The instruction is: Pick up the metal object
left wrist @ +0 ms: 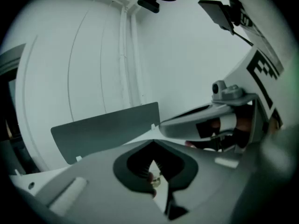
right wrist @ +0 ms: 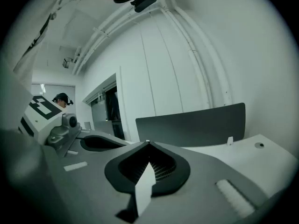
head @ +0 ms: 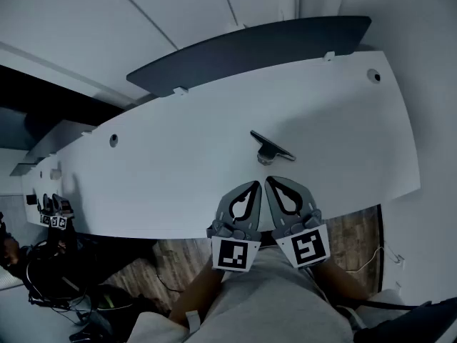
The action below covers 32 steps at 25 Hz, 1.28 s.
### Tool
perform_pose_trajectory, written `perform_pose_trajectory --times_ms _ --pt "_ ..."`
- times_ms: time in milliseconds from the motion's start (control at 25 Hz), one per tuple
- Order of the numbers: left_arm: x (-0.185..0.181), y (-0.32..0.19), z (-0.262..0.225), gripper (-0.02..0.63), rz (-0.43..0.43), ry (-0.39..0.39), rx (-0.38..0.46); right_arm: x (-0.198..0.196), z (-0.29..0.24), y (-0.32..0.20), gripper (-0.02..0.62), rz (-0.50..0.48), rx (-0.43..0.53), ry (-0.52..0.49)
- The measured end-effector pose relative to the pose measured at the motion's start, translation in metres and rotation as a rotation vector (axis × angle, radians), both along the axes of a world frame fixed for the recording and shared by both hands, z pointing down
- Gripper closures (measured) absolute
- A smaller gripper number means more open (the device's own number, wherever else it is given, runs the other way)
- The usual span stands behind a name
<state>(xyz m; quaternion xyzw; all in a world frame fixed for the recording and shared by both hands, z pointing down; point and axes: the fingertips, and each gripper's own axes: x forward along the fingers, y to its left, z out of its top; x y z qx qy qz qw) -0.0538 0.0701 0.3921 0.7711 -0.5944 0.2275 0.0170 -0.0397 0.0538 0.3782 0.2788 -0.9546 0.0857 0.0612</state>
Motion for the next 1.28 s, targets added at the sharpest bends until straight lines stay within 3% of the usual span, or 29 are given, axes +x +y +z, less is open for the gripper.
perform_pose_trajectory --times_ms 120,200,520,680,800,1040,1080,1120,1160,1280 --pt "-0.002 -0.013 0.014 0.607 0.028 -0.062 -0.048 0.007 0.015 -0.014 0.595 0.014 -0.041 0.03" --pt "-0.001 -0.027 0.022 0.607 0.087 -0.151 -0.054 0.01 0.024 -0.024 0.595 0.023 -0.057 0.043" --pt "0.001 -0.056 0.078 0.607 0.423 -0.47 -0.094 0.022 0.056 -0.042 0.595 0.189 -0.161 0.067" --pt "-0.004 -0.053 0.124 0.606 0.569 -0.537 -0.173 0.029 0.058 -0.042 0.595 0.265 -0.184 0.09" --pt "-0.007 -0.054 0.147 0.606 0.623 -0.579 -0.216 0.033 0.062 -0.044 0.594 0.296 -0.192 0.096" --pt "-0.011 -0.056 0.17 0.603 0.711 -0.808 -0.215 0.033 0.07 -0.046 0.594 0.314 -0.215 0.099" --pt "-0.011 -0.054 0.176 0.58 0.728 -0.832 -0.227 0.034 0.072 -0.046 0.594 0.318 -0.221 0.097" --pt "-0.011 -0.052 0.181 0.48 0.738 -0.844 -0.241 0.035 0.073 -0.046 0.594 0.32 -0.224 0.098" --pt "-0.01 -0.052 0.185 0.454 0.739 -0.85 -0.249 0.036 0.075 -0.046 0.594 0.321 -0.226 0.101" --pt "-0.012 -0.053 0.195 0.454 0.741 -0.921 -0.241 0.04 0.078 -0.048 0.594 0.328 -0.231 0.102"
